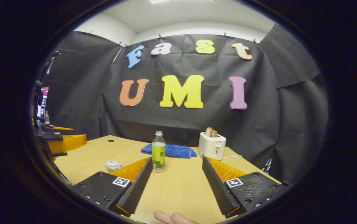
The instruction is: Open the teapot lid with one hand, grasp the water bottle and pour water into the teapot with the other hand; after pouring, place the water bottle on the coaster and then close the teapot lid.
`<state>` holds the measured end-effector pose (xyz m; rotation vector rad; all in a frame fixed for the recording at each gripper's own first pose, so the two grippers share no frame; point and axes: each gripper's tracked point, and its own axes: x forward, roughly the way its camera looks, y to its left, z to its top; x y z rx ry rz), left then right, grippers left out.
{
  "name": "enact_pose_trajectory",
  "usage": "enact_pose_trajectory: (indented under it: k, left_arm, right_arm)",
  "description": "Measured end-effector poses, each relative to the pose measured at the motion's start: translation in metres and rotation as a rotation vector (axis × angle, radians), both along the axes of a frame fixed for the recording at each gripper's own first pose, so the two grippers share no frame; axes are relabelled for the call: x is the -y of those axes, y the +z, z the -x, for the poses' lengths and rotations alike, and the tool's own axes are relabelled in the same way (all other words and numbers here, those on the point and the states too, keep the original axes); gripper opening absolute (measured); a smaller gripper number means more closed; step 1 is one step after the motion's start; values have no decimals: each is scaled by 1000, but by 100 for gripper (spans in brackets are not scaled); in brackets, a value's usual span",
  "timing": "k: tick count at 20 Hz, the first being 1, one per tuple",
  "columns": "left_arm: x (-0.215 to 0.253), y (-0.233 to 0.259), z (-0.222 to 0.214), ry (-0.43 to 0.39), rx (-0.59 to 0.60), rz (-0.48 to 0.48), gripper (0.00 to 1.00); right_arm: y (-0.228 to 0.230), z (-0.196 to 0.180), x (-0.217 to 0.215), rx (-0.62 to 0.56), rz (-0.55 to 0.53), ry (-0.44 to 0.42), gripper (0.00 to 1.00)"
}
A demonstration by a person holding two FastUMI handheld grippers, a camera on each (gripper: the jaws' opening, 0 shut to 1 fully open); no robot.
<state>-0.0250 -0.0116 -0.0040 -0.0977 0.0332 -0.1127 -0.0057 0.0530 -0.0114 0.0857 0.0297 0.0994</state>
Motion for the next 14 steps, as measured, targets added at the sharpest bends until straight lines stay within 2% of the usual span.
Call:
enact_pose_trajectory:
  k: [4, 7, 11, 14]
  left_arm:
    - [5, -3, -1, -7, -1, 9, 96]
    - [2, -6, -4, 6, -5, -4, 96]
    - [0, -11, -5, 18, -6, -33, 96]
    - [-5, -6, -7, 29, 14, -17, 96]
  right_arm:
    - [-6, -4, 0, -26, -6, -3, 95]
    - [-10, -2, -10, -43, -12, 35, 95]
    - [-10, -6, -8, -38, 0, 22, 95]
    - [-15, -8, -6, -51, -1, 21, 95]
